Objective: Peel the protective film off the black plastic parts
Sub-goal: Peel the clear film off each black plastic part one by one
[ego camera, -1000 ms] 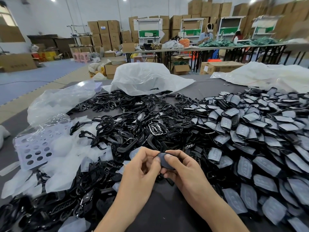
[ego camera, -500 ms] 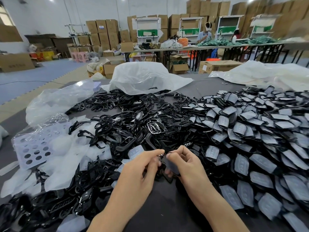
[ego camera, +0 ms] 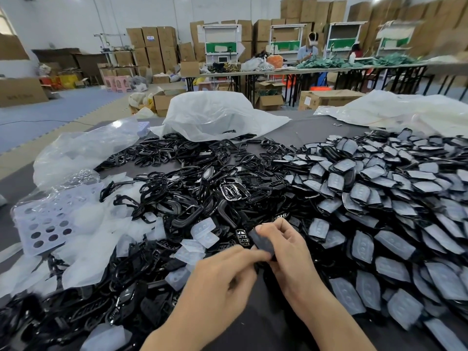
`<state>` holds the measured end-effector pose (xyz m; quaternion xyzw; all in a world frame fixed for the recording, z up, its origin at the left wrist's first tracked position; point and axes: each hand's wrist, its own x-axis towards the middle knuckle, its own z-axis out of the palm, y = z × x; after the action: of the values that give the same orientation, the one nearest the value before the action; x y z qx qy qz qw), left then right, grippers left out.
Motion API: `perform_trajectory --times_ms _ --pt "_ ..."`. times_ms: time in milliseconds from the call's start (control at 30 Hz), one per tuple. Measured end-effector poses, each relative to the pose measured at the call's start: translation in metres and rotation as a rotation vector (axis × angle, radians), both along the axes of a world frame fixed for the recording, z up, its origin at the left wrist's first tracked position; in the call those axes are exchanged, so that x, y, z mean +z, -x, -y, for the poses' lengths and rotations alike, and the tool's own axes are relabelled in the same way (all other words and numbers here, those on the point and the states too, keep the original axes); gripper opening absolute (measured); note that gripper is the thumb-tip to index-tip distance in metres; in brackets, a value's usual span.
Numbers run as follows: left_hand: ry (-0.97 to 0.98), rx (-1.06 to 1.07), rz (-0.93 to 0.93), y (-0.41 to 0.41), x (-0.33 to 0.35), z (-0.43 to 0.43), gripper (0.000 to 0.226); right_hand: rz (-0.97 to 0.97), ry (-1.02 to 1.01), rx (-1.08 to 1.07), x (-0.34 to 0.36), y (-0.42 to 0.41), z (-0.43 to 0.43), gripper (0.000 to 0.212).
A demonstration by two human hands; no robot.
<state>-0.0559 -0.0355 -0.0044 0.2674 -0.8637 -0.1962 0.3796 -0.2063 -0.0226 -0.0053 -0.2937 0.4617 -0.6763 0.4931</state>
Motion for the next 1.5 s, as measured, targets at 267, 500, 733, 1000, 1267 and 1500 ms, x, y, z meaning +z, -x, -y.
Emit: perform_trajectory --times_ms 267,500,733,1000,1267,1500 --pt "-0.502 0.135 -0.301 -0.001 0.005 0.012 0.017 0.009 0.009 0.171 0.003 -0.007 -0.005 0.021" --pt "-0.543 0.226 -0.398 -0.007 0.001 0.023 0.014 -0.284 0.087 0.155 -0.001 -0.015 -0.008 0.027" --pt "-0.556 0.169 -0.446 -0.006 0.003 0.015 0.023 -0.402 0.067 0.145 -0.001 -0.012 -0.014 0.03" --pt "-0.216 0.17 -0.101 -0.005 -0.009 0.005 0.028 -0.303 0.017 -0.599 0.074 0.138 0.013 0.062" --pt "0.202 0.43 0.412 -0.006 -0.025 0.022 0.057 -0.585 -0.077 -0.466 0.04 0.082 0.011 0.057" --pt "0.211 0.567 0.446 -0.013 -0.019 0.049 0.034 -1.551 -0.131 -0.007 -0.014 -0.008 0.027 0.059"
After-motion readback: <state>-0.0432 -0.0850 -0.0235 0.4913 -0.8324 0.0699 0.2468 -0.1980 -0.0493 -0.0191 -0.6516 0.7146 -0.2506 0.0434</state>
